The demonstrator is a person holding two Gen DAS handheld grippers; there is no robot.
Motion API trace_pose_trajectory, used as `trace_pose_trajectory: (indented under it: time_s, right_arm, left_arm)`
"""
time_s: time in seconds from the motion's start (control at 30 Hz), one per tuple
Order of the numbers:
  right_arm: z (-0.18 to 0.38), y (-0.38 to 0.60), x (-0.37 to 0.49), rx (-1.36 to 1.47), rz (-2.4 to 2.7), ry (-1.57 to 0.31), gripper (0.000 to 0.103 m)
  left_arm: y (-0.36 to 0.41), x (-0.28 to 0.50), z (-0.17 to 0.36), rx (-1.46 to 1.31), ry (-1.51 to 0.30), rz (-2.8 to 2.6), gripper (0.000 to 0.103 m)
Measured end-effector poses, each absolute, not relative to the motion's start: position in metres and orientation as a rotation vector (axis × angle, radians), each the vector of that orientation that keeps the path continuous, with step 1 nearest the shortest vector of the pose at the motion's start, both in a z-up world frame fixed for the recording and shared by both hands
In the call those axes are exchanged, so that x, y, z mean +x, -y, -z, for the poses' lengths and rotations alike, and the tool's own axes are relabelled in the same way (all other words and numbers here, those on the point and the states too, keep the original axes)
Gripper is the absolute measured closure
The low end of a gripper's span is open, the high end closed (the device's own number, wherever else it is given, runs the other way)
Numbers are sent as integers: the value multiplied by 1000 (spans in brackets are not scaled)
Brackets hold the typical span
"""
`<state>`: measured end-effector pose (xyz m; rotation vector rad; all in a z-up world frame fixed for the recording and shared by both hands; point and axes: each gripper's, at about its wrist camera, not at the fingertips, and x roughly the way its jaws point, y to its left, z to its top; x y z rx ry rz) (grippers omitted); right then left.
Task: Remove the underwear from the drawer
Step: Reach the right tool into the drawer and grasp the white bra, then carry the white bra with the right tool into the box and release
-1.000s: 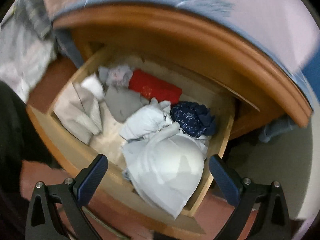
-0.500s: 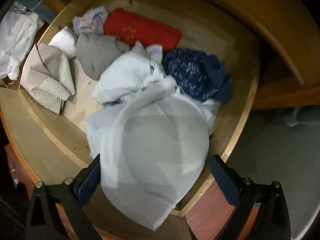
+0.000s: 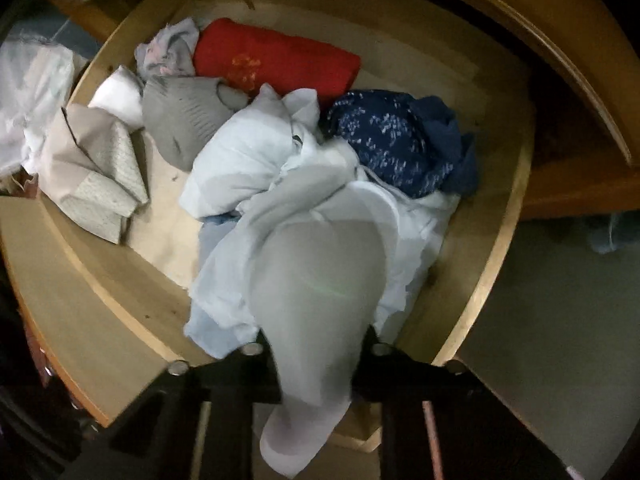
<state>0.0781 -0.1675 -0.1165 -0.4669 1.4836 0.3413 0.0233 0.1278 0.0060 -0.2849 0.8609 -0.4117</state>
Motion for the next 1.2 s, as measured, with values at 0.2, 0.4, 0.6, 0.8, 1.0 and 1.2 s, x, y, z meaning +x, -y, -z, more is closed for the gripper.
trace_pose_trajectory:
  time_s: [0.2,0.4,0.6,0.8,1.0,1.2]
  right_arm:
    - [62,169,59,-357,-421,-1384,90]
    - [14,173,27,-276,-483,-1276,90]
    - [-67,164,-14,-189,-589,-1126,90]
    - [-158,149,-43,-128,-674,-952,90]
    - [-253,149,-23,-120,-652,-786,90]
    - [-264,138,71,-131,-512,-767,90]
  left_arm:
    - [-128,25,-5,-282,-867,406,1]
    - [-129,26,-4,-283,-873,404,1]
    - [-125,29,0,-266,-906,379,1]
    - [-121,26,-5,-203,-889,346,1]
    - [-113,20,-16,-60,-821,210,1]
    - [-123,16,-21,-128,-768,275,1]
